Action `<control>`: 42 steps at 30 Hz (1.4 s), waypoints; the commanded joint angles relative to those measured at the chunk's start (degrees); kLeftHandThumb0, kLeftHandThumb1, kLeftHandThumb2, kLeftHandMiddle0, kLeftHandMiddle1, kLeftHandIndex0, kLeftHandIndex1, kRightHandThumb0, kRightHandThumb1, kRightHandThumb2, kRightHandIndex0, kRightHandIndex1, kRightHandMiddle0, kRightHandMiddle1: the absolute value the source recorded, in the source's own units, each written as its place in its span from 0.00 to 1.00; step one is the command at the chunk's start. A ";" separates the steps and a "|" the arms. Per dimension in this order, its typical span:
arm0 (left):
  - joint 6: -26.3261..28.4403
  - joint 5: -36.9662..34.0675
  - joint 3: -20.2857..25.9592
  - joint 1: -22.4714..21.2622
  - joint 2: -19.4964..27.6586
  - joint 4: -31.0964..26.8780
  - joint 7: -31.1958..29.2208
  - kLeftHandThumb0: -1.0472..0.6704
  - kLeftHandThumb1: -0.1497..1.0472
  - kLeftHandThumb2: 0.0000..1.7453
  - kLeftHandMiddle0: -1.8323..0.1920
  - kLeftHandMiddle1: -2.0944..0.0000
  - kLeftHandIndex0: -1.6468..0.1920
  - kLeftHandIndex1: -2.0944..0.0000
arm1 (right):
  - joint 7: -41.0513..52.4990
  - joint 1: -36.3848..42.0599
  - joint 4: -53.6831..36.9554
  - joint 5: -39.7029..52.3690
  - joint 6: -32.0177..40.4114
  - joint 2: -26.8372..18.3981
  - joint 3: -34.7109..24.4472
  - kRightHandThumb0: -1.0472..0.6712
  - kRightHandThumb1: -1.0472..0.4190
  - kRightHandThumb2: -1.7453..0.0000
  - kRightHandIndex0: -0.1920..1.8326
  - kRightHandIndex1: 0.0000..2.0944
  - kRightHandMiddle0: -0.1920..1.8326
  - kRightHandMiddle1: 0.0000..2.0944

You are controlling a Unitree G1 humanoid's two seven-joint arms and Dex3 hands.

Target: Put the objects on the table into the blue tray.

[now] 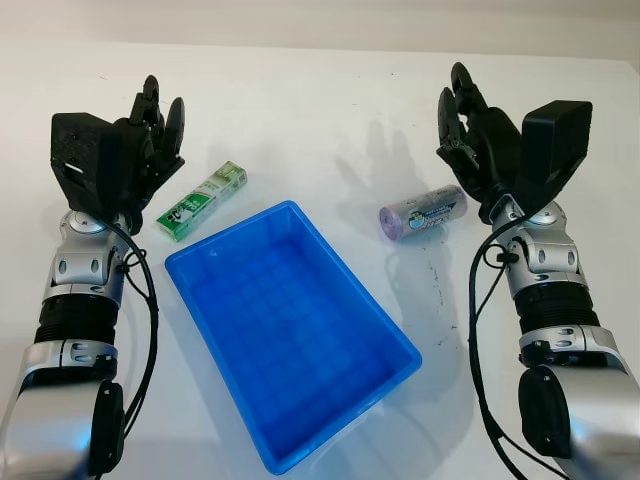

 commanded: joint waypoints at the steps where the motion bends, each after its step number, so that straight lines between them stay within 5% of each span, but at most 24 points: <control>1: -0.23 -0.04 -0.13 0.07 0.67 -1.47 -0.06 0.16 1.00 0.39 1.00 1.00 1.00 1.00 | -0.22 0.08 -1.74 0.37 0.34 -0.06 -0.39 0.22 0.00 0.57 0.00 0.00 0.00 0.00; 10: 1.39 0.58 -0.82 -0.01 -0.01 -1.86 1.05 0.15 1.00 0.39 1.00 0.99 1.00 0.99 | 1.57 0.77 -2.97 0.48 1.61 -1.45 -0.37 0.23 0.00 0.57 0.00 0.00 0.00 0.00; 15: 1.06 0.21 -0.57 0.41 -0.05 -1.79 0.94 0.16 1.00 0.39 1.00 0.99 1.00 0.99 | 4.28 1.03 -8.56 1.87 2.67 -3.60 -1.39 0.24 0.00 0.66 0.00 0.00 0.00 0.00; 19: 0.68 -0.73 -0.03 0.96 0.10 -2.11 0.50 0.16 1.00 0.38 1.00 1.00 1.00 0.99 | 11.85 0.75 -16.05 -9.00 -1.34 -13.94 6.82 0.24 0.02 0.90 0.07 0.03 0.08 0.04; 22: 0.53 -0.98 -0.01 1.15 0.02 -2.15 0.42 0.16 1.00 0.38 1.00 1.00 1.00 0.99 | 15.98 1.68 -22.88 -18.14 -5.60 -20.13 12.50 0.27 0.13 0.98 0.16 0.07 0.17 0.08; 31: 0.58 -0.63 -0.34 0.34 0.48 -1.47 0.55 0.16 1.00 0.37 1.00 0.99 1.00 0.98 | 21.28 2.91 -28.18 -35.22 -12.73 -26.69 23.03 0.29 0.20 0.97 0.30 0.09 0.31 0.06; 42: 0.16 0.01 -0.60 0.10 1.05 -1.28 0.31 0.16 1.00 0.38 1.00 0.99 1.00 1.00 | 19.64 2.69 -19.80 -41.06 -18.06 -26.26 25.46 0.34 0.19 0.96 0.30 0.07 0.31 0.03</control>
